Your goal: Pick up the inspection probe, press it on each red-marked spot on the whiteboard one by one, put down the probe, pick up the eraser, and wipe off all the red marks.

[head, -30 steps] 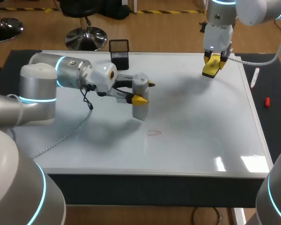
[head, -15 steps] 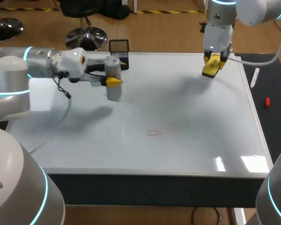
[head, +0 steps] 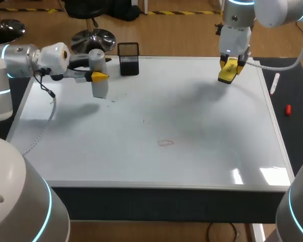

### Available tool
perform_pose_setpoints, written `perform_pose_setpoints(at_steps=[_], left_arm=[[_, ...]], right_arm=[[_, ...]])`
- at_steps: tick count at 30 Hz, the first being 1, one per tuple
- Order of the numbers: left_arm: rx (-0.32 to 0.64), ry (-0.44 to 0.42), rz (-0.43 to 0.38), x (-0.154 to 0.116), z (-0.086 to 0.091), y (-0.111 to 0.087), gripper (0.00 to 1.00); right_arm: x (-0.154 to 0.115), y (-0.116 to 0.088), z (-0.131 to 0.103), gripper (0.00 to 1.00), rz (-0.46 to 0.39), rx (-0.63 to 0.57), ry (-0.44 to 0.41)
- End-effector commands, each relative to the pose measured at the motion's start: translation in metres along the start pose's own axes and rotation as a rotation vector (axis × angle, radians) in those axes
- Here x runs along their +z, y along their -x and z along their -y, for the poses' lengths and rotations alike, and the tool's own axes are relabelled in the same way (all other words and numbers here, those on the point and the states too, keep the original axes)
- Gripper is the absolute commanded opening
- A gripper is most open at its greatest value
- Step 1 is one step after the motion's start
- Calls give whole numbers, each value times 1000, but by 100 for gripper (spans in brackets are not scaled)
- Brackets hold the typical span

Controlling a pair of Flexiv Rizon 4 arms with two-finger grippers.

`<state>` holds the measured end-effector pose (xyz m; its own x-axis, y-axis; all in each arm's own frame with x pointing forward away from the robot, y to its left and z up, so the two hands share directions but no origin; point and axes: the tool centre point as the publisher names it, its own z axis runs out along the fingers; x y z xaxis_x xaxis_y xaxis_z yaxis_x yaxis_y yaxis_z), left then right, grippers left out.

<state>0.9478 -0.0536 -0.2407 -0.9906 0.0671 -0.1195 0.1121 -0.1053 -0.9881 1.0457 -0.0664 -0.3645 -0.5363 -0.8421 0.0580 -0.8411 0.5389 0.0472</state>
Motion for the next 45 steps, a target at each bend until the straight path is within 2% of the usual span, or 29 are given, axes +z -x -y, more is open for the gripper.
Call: perform_pose_setpoints(at_steps=[1,8,23,30,35,45], left_arm=[[-5,-2,-4,-10,-2,6,0],[1,-11,-1,-15,4,5,0],[1,-11,-1,-15,4,5,0],[1,-11,-1,-15,4,5,0],[1,-11,-1,-15,4,5,0],[1,-11,-1,-15,4,5,0]], right_arm=[[-1,0,1,0,-4,-2,-1],[-1,0,1,0,-4,-2,-1],[-1,0,1,0,-4,-2,-1],[-4,9,-40,0,-26,-82,-53],[-8,11,-80,0,-28,-140,-91],[-6,10,-149,0,-15,-224,-115]])
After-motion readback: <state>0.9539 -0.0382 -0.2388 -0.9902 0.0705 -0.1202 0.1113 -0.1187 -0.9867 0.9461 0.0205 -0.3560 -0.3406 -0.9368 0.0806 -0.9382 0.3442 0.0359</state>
